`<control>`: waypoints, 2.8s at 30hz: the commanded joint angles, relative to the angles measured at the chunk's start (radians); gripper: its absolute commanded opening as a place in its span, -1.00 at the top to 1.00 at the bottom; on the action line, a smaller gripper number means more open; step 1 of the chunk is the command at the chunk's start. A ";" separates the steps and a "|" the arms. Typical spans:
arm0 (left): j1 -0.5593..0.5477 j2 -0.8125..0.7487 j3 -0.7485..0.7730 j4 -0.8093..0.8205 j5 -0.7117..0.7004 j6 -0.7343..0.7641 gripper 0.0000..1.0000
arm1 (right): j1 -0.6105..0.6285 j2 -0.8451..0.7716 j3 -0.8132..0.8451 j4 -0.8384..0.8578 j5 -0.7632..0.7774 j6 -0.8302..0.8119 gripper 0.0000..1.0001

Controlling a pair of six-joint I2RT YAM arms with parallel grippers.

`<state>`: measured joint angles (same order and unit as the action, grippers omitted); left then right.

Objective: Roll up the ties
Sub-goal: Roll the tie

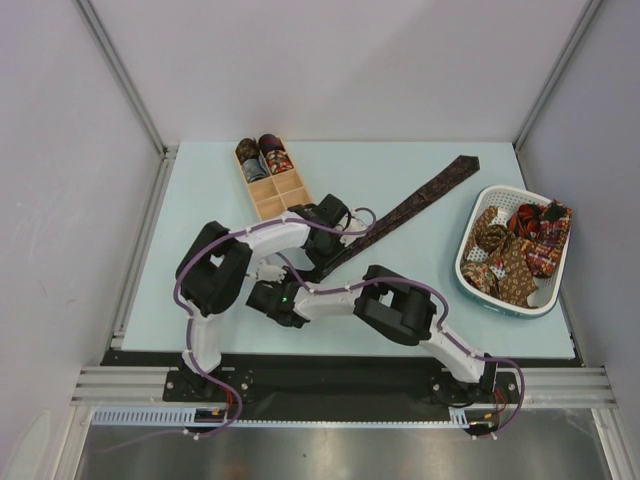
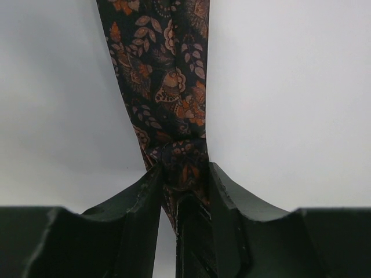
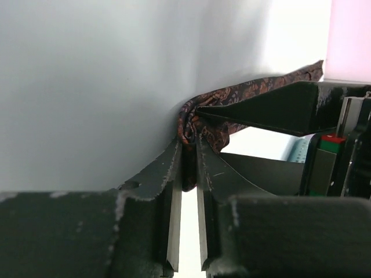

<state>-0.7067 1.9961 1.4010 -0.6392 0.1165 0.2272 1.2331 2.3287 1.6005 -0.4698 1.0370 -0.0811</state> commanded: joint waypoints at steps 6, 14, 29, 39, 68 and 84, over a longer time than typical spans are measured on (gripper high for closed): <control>0.007 -0.146 0.033 0.088 0.023 -0.029 0.11 | -0.021 -0.015 -0.071 0.049 -0.158 0.001 0.98; 0.105 -0.347 -0.009 0.269 0.098 -0.153 0.04 | -0.012 -0.064 -0.083 0.079 -0.212 0.006 1.00; 0.367 -0.896 -0.572 0.723 -0.280 -0.551 -0.99 | -0.092 -0.296 -0.198 0.175 -0.495 0.075 1.00; 0.441 -0.958 -0.657 0.619 -0.445 -0.762 -1.00 | -0.218 -0.414 -0.286 0.246 -0.823 0.167 1.00; 0.205 -0.533 -0.419 0.550 -0.012 -0.298 -1.00 | -0.781 -0.204 -0.301 0.511 -1.997 0.526 1.00; 0.099 -0.503 -0.488 0.808 -0.028 -0.109 -0.99 | -0.851 -0.121 -0.177 0.263 -1.957 0.351 0.94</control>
<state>-0.5964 1.5333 0.9581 0.0338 0.1070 0.0780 0.3996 2.1902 1.3853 -0.1497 -0.9337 0.3244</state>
